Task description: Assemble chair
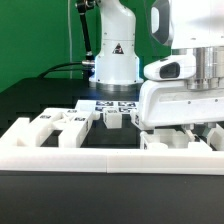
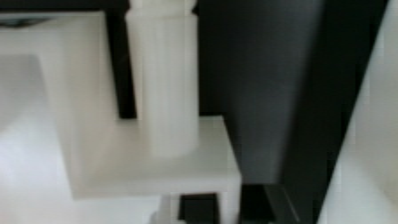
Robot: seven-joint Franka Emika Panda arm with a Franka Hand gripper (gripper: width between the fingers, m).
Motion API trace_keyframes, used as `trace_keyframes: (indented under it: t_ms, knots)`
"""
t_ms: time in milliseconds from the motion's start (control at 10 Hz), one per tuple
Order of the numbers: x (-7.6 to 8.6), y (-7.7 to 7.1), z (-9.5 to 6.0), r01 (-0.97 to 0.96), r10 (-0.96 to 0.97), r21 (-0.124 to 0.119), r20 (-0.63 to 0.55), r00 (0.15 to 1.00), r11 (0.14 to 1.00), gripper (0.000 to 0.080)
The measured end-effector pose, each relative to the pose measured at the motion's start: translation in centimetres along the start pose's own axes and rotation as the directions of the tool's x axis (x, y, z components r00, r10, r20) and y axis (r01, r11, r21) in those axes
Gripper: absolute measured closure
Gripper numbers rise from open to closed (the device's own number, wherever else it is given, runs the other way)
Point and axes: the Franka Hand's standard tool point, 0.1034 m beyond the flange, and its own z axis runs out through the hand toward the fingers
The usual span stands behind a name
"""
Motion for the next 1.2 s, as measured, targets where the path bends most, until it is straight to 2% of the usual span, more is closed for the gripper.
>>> trace_keyframes:
  t_ms: [300, 500, 700, 800, 900, 1000, 1100, 1200]
  knots:
    - [0.2, -1.1, 0.2, -0.008, 0.008, 0.003, -0.004, 1.000, 1.000, 0.0765]
    - [0.2, -1.1, 0.2, -0.004, 0.004, 0.003, -0.004, 1.000, 1.000, 0.0765]
    - [0.2, -0.8, 0.3, 0.000, 0.000, -0.002, -0.003, 1.000, 1.000, 0.0521]
    - [0.2, -0.3, 0.2, 0.004, -0.004, -0.007, -0.003, 1.000, 1.000, 0.0521]
    - [0.6, 0.3, -0.5, 0.045, -0.045, -0.010, -0.012, 0.999, 0.999, 0.0339]
    - [0.9, 0.4, -1.6, 0.054, -0.054, -0.012, -0.023, 0.998, 0.998, 0.0219]
    - [1.1, 0.7, -2.7, 0.094, -0.094, -0.012, -0.017, 0.995, 0.996, 0.0219]
    - [1.5, 1.1, -4.1, 0.096, -0.096, -0.012, -0.015, 0.995, 0.995, 0.0162]
